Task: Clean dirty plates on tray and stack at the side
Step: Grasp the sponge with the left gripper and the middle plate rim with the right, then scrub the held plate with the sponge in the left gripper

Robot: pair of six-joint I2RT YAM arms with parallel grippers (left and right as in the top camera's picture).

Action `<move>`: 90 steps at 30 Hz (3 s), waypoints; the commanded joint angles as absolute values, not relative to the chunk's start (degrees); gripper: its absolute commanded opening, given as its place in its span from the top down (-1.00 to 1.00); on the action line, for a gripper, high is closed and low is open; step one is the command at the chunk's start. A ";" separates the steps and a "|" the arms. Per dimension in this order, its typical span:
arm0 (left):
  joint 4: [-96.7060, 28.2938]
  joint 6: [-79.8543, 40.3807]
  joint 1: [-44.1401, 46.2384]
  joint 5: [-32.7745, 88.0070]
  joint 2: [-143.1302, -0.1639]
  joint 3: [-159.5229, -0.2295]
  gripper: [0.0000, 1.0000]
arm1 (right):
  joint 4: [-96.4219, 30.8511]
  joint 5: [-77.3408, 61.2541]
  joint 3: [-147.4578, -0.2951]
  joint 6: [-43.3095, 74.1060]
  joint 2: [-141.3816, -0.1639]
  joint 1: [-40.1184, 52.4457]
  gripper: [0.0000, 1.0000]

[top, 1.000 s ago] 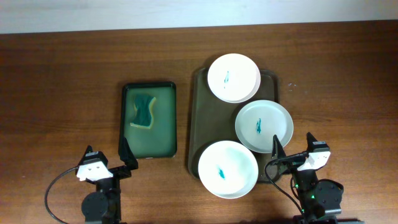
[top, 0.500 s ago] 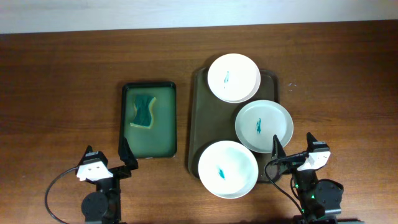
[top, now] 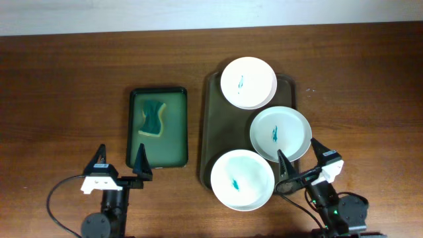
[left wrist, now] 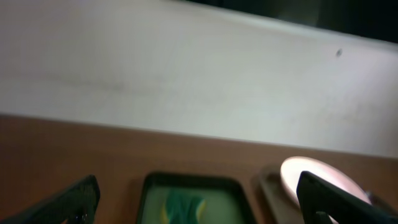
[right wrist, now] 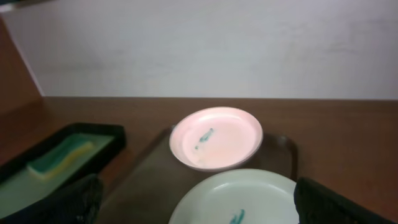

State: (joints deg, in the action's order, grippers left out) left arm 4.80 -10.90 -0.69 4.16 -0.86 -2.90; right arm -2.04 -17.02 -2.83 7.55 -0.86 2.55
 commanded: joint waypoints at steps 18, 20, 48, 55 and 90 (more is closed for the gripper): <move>-57.06 -7.84 0.49 8.78 -81.95 -72.25 -0.35 | -54.11 -22.94 -65.69 7.92 -61.63 2.22 -0.99; -52.51 -7.81 3.42 4.47 -92.12 -72.25 -0.19 | -55.42 -22.94 -65.69 7.92 -62.48 2.22 -0.95; -45.47 -12.80 29.91 15.29 -108.25 -96.82 1.00 | -56.95 -19.29 -65.58 9.17 -85.62 -15.14 -0.40; -36.45 -21.17 43.13 19.35 -124.36 -100.07 1.00 | -47.35 -18.00 -65.58 8.99 -100.71 -15.77 0.38; -10.90 -17.21 48.01 18.81 -137.88 -105.23 1.00 | -50.17 -20.58 -64.90 7.88 -105.80 -15.66 0.91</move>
State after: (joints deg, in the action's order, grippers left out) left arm -13.23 -17.74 48.42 19.84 -136.86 -105.21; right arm -49.84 -20.88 -65.25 9.89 -105.27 -16.36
